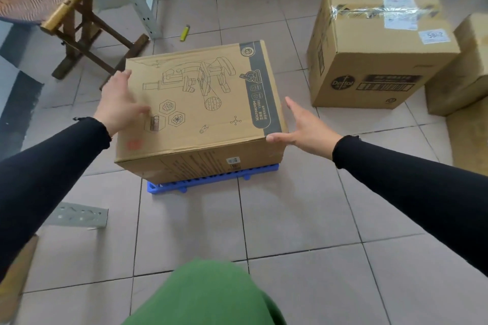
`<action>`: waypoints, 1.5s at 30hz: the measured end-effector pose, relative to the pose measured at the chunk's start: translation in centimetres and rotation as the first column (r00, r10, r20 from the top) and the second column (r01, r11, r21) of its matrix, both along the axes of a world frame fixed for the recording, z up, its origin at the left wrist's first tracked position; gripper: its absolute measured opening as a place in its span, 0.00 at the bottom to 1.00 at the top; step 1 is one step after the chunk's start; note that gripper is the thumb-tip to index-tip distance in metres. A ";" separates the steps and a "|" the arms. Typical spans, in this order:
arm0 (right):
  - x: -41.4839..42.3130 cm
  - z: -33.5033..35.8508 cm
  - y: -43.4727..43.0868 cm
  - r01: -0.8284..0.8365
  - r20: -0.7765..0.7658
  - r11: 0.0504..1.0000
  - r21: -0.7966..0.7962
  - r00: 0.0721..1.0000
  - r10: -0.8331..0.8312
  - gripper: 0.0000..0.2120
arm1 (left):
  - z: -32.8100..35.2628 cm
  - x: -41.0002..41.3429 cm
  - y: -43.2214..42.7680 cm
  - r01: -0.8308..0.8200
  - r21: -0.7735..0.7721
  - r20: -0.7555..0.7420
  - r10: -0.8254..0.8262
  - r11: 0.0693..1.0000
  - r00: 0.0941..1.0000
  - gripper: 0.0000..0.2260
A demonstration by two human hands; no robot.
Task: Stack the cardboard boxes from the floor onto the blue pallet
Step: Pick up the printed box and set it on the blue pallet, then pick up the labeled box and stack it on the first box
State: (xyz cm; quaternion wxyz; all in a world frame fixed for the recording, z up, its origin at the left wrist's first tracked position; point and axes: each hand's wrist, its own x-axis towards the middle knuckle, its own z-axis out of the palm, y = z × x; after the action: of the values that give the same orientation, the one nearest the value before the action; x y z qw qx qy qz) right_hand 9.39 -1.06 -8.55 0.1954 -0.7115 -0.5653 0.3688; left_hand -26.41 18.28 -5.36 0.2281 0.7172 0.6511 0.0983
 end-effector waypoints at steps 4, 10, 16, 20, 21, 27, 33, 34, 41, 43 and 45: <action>5.8 3.9 -0.8 -0.054 0.378 0.995 0.084 0.926 0.019 0.44 | 3.5 10.1 -1.8 0.451 0.094 -0.302 -0.406 0.888 0.862 0.36; 15.6 7.0 -6.2 0.045 0.630 0.998 0.051 0.774 -0.067 0.40 | 6.6 27.5 -6.3 0.788 0.127 -0.355 -0.714 0.603 0.603 0.36; 23.9 8.2 -16.1 0.241 0.685 0.970 0.037 0.700 -0.201 0.41 | 6.9 41.6 -14.4 0.889 0.117 -0.293 -0.840 0.442 0.456 0.33; 29.6 7.7 -24.5 0.403 0.658 0.914 0.035 0.680 -0.325 0.42 | 5.9 49.1 -20.7 0.922 0.087 -0.216 -0.896 0.378 0.388 0.33; 31.1 7.4 -26.7 0.443 0.649 0.896 0.029 0.674 -0.354 0.42 | 5.4 50.8 -22.2 0.928 0.076 -0.204 -0.906 0.364 0.372 0.34; 39.3 4.4 -38.6 0.642 0.600 0.766 -0.027 0.623 -0.501 0.50 | 1.7 59.4 -29.6 0.936 -0.032 -0.092 -0.934 0.351 0.347 0.33; 45.8 0.3 -47.6 0.750 0.556 0.644 -0.149 0.602 -0.573 0.64 | -3.9 64.7 -34.1 0.851 -0.218 0.056 -0.865 0.477 0.499 0.39; 46.8 -0.6 -48.6 0.763 0.545 0.623 -0.170 0.600 -0.586 0.65 | -4.7 65.3 -34.6 0.825 -0.252 0.094 -0.836 0.505 0.541 0.40; 50.5 -5.7 -50.8 0.840 0.415 0.493 -0.229 0.542 -0.731 0.62 | -9.1 67.4 -36.2 0.657 -0.490 0.488 -0.444 0.572 0.751 0.44; 50.8 -6.6 -50.7 0.850 0.397 0.481 -0.214 0.526 -0.752 0.54 | -10.2 67.5 -36.4 0.646 -0.531 0.568 -0.335 0.549 0.752 0.51; 50.6 -7.2 -50.6 0.858 0.380 0.486 -0.163 0.509 -0.772 0.50 | -10.8 67.5 -36.8 0.645 -0.562 0.621 -0.251 0.517 0.742 0.55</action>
State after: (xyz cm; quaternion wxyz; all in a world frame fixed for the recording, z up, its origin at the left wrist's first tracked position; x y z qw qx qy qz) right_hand 59.97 -51.65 -15.72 0.1508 -0.9571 -0.1048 0.2242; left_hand 41.12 -18.56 -16.16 0.6687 0.6573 0.3392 -0.0755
